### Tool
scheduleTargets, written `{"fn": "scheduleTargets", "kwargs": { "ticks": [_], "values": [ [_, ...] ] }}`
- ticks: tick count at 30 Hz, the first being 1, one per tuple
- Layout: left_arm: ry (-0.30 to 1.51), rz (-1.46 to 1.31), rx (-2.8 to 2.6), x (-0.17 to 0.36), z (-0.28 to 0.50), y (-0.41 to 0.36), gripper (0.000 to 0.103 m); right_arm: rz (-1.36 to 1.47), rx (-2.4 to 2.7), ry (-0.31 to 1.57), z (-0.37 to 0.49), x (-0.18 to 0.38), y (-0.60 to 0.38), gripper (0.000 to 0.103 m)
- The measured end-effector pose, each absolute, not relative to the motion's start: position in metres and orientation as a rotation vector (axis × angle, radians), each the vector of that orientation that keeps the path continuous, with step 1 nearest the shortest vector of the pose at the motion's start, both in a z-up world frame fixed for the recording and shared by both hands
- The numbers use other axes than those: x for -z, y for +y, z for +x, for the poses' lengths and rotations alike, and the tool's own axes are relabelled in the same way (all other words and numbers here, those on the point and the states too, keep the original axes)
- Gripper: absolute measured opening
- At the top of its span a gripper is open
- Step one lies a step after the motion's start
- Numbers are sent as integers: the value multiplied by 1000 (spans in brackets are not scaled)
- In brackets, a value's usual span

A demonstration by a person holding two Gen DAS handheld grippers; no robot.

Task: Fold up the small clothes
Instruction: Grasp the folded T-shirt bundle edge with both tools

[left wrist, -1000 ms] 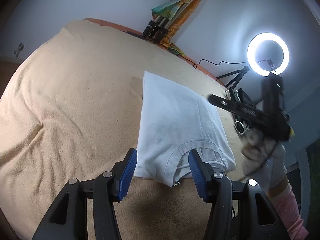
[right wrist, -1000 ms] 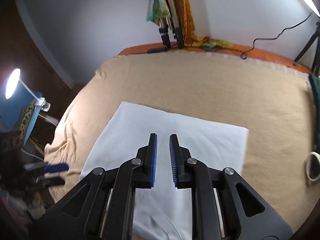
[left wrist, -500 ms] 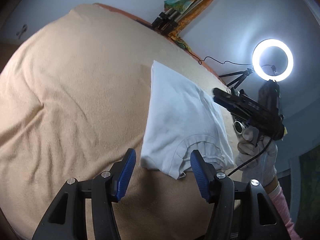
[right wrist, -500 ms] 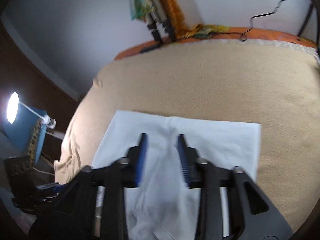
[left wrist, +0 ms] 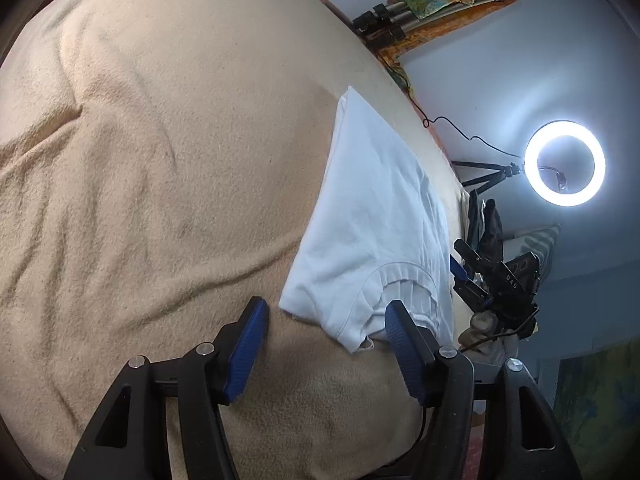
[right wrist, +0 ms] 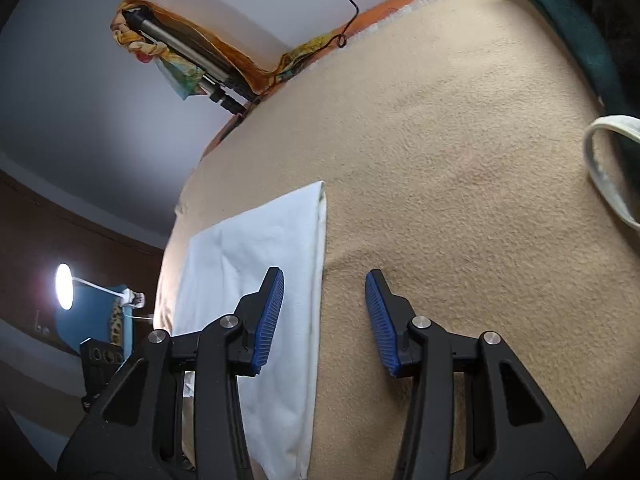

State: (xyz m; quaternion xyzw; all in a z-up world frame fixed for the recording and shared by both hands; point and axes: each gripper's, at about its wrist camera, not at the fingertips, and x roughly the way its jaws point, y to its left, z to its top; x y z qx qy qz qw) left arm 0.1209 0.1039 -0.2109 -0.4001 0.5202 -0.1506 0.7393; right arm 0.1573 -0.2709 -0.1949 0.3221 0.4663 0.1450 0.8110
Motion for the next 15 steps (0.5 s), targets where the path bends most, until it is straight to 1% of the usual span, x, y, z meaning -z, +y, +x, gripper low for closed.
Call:
{"fn": "scheduleTargets", "kwargs": {
  "ticks": [6,8,12,14,15],
  "values": [
    [1111,-889,323,215,139,97,64,704,-381,988,179,201,-252,45],
    [1107,-881,318,216,146,95,62,727,-395,984,184,202,-245,45],
    [1101,-783,303,213,155,82,48,701,-409,985,190,202,-232,41],
    [1096,-719,292,211,157,75,37,668,-403,989,192,199,-224,30],
    [1096,-689,285,211,158,71,29,649,-400,994,192,198,-221,24]
  ]
}}
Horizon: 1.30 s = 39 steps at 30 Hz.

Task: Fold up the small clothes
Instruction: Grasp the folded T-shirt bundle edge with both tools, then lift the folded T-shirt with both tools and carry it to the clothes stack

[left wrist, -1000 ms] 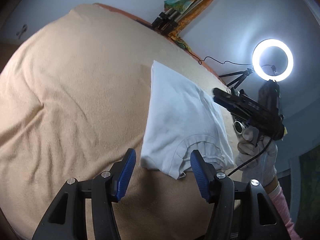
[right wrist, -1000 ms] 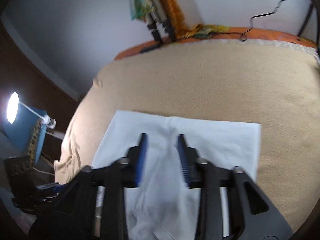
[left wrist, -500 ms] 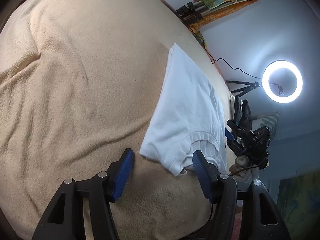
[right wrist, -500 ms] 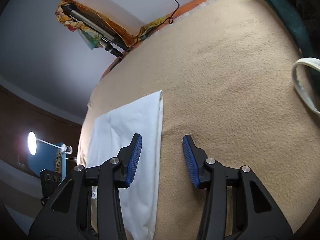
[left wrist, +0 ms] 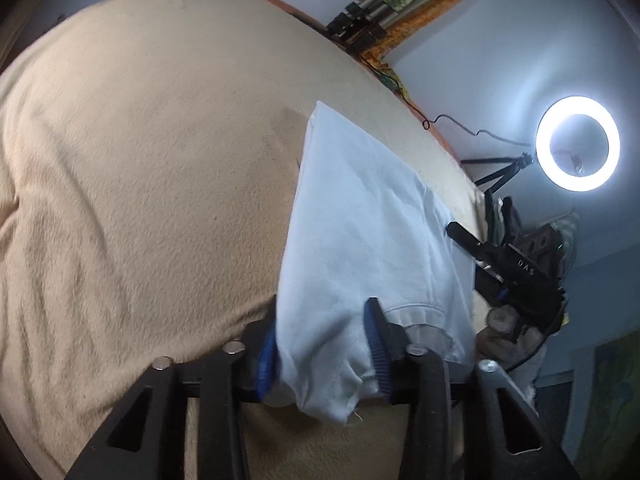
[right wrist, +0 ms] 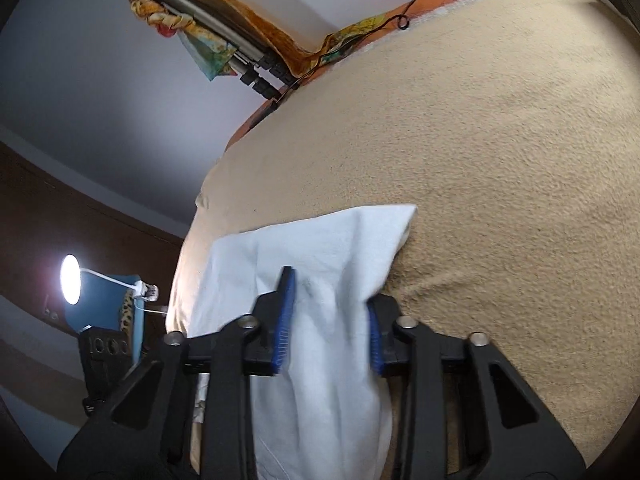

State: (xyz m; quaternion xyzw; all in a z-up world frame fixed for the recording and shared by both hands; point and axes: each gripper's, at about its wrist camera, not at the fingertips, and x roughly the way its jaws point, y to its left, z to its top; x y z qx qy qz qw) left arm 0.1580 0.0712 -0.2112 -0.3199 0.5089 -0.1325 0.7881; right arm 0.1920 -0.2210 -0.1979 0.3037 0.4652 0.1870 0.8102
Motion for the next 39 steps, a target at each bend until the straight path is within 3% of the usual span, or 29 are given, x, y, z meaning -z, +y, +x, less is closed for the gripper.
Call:
{"fn": "scheduleTargets", "kwargs": {
  "ticks": [2,7,18,39],
  "values": [
    [1083,-637,279,209,157,67,17,599,-385,995,191,193,-215,16],
    [1013,-458,276,193,149,46,9,462,-351,972,185,172,-200,10],
    [857,-234,312,149,119,12,7,273,-331,896,165,123,-171,9],
    [789,-254,455,112,121,-43,7,218,-255,814,117,78,-209,8]
  ]
}}
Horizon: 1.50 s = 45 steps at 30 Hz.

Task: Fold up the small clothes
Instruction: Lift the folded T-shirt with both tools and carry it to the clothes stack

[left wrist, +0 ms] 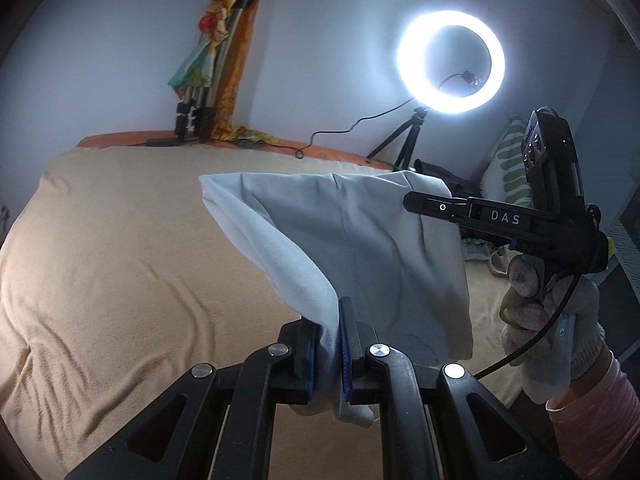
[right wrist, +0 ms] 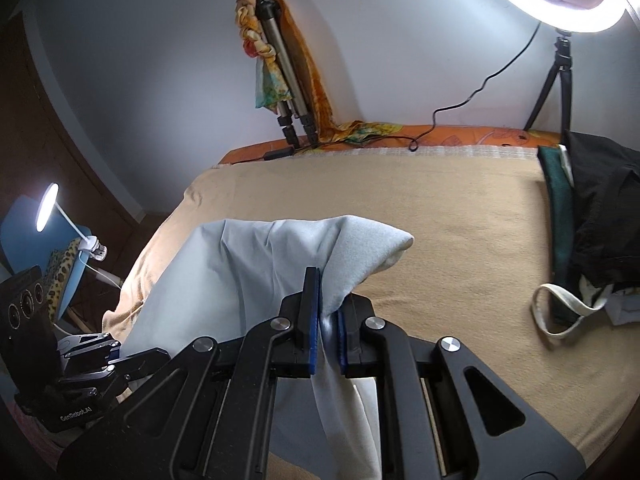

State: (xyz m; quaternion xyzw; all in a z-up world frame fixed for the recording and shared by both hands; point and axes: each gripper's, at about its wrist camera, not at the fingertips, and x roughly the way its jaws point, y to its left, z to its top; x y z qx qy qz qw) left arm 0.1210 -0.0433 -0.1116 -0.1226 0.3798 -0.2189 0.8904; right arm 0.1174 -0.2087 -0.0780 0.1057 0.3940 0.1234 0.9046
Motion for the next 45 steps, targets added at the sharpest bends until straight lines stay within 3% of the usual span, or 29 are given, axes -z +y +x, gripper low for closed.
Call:
{"fn": "scheduleTargets", "kwargs": {
  "ticks": [22,37,45],
  "values": [
    [726,-203,684,86,185,-207,6,260,-16,726,73,20,-391,8],
    [628,-176,761,65,266,-321,6,180,161,642,122,-19,-518,8],
    [634,-174,761,76,297,-354,6,150,201,649,163,-6,-555,8]
  ]
}}
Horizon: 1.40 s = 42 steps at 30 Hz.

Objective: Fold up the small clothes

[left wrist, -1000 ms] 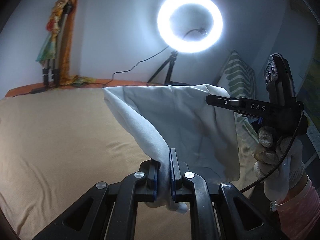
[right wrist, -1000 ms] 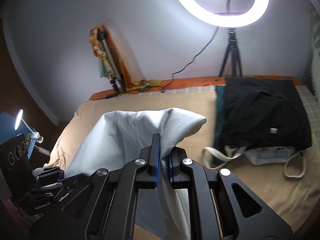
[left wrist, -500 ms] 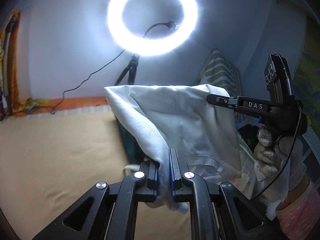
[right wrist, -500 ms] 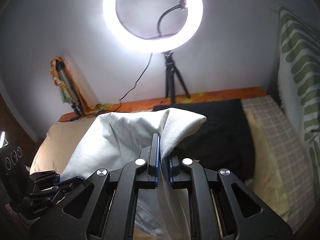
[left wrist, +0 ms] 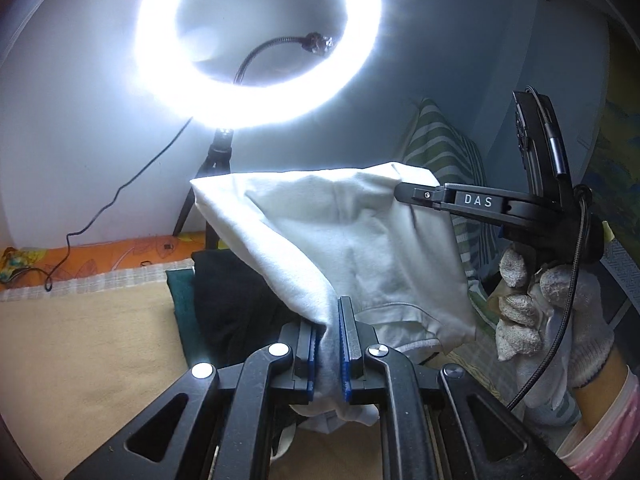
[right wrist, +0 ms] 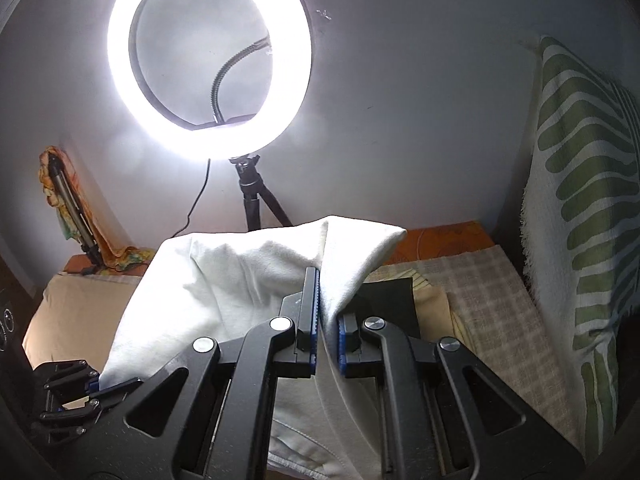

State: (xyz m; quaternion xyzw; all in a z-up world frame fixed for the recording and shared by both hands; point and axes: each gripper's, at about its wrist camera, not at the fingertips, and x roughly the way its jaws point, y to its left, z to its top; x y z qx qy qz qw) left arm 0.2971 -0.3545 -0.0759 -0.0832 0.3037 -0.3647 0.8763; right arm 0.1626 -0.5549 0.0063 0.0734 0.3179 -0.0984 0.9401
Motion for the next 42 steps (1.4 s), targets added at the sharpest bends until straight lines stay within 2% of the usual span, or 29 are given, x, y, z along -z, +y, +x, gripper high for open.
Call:
{"fn": "scheduleTargets", "kwargs": {
  "ticks": [9,11,12,13,16,19,25,42],
  "values": [
    [679,-123,741,100,311,-375,8,128,231,722,197,30,-578,8],
    [686,-107,730,101,310,-374,25,89,278,739,199,36,-576,21],
    [680,-103,723,100,309,-373,40,81,298,745,200,38,-577,38],
    [668,-99,712,99,306,-370,50,77,315,743,199,38,-578,53],
    [657,-95,709,93,299,-364,72,97,327,715,191,35,-581,58],
    [650,-64,700,88,294,-363,76,118,336,701,186,30,-580,62],
    [619,-50,684,70,276,-352,83,120,335,681,172,15,-569,63],
    [514,-59,673,-3,194,-302,89,79,328,610,94,-59,-498,67]
  ]
}}
